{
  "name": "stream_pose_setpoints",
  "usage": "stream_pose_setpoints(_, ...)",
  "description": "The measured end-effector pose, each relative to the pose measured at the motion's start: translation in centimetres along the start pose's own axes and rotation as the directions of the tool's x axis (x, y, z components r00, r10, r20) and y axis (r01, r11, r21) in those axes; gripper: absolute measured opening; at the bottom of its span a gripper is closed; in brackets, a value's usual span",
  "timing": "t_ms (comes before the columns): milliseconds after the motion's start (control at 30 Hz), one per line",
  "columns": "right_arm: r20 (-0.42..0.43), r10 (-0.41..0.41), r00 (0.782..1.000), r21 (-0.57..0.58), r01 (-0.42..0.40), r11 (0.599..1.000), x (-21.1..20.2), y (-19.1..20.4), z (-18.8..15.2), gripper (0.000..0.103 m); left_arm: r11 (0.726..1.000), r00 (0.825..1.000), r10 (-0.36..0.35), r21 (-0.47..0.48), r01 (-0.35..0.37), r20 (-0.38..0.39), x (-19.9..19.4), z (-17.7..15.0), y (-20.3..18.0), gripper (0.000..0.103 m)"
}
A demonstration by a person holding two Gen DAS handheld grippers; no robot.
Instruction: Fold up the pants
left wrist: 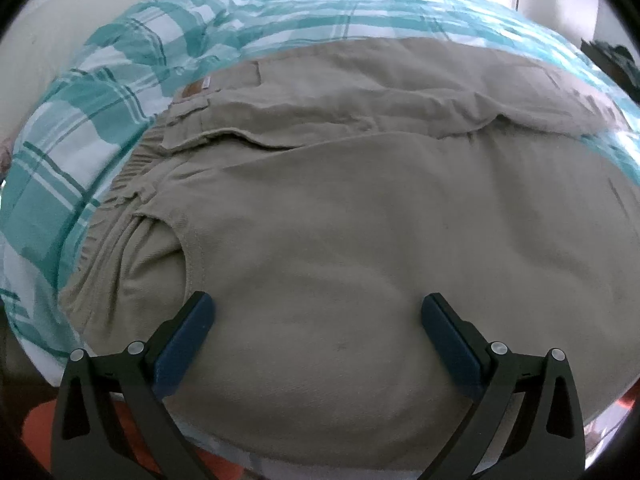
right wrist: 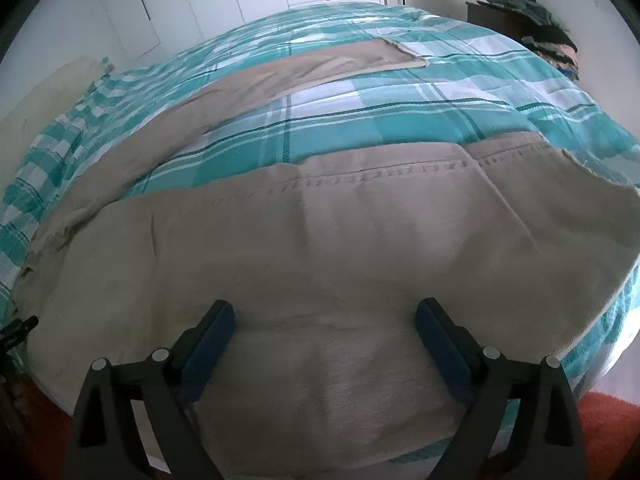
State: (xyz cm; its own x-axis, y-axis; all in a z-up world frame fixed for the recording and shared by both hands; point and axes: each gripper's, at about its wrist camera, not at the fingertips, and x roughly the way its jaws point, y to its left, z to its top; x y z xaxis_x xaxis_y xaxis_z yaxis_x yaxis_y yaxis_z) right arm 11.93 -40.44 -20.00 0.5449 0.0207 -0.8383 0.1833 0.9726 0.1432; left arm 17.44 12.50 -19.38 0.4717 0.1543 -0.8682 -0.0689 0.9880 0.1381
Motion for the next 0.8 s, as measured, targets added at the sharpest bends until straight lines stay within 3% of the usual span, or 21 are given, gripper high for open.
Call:
stream_pose_setpoints(133,-0.007,0.01,1.0,0.016,-0.01,1.0,-0.1,-0.3,0.1,0.092,1.0,0.999,-0.029,-0.008,0.029,0.036,-2.4,0.4,-0.1,0.102)
stream_pose_setpoints(233,-0.035,0.013,0.999,0.03,-0.012,0.999,-0.4,-0.4,0.4,0.092,0.991,0.983,-0.13,0.023,0.129,0.13,-5.3,2.1,-0.9,0.102)
stream_pose_setpoints(300,-0.063,0.019,0.998,0.052,-0.016,0.999,-0.9,-0.5,1.0,0.092,0.982,0.97,-0.19,0.05,0.185,0.153,-6.0,4.2,-1.6,0.102)
stream_pose_setpoints(367,-0.102,0.07,0.992,0.119,-0.058,0.991,-1.4,-0.8,2.2,0.092,0.968,0.956,-0.246,0.09,0.234,0.158,-5.7,7.4,-2.6,0.102)
stream_pose_setpoints(400,-0.115,0.133,0.984,0.172,-0.112,0.979,-1.5,-1.2,3.4,0.092,0.965,0.954,-0.254,0.103,0.24,0.16,-5.3,8.8,-3.1,0.102)
stream_pose_setpoints(467,-0.08,0.212,0.974,0.217,-0.191,0.957,-2.2,-1.4,6.3,0.092,0.964,0.952,-0.257,0.12,0.239,0.165,-3.7,11.7,-4.0,0.102)
stream_pose_setpoints(600,0.009,0.214,0.977,0.15,-0.213,0.966,-1.9,-0.4,13.5,0.092,0.98,0.971,-0.199,0.052,0.194,0.13,2.8,16.1,-4.7,0.102)
stream_pose_setpoints(733,0.038,0.245,0.969,-0.002,-0.245,0.97,2.1,2.7,20.6,0.092,0.993,0.994,-0.101,-0.064,0.103,0.028,9.7,14.9,-3.5,0.102)
stream_pose_setpoints(767,0.03,0.256,0.966,-0.026,-0.255,0.967,3.1,3.4,21.6,0.092,0.991,0.993,-0.113,-0.076,0.114,0.025,10.8,13.8,-3.2,0.102)
stream_pose_setpoints(800,0.018,0.275,0.961,-0.055,-0.274,0.96,4.7,4.3,22.7,0.092,0.987,0.989,-0.128,-0.087,0.135,0.079,10.6,12.8,-2.9,0.102)
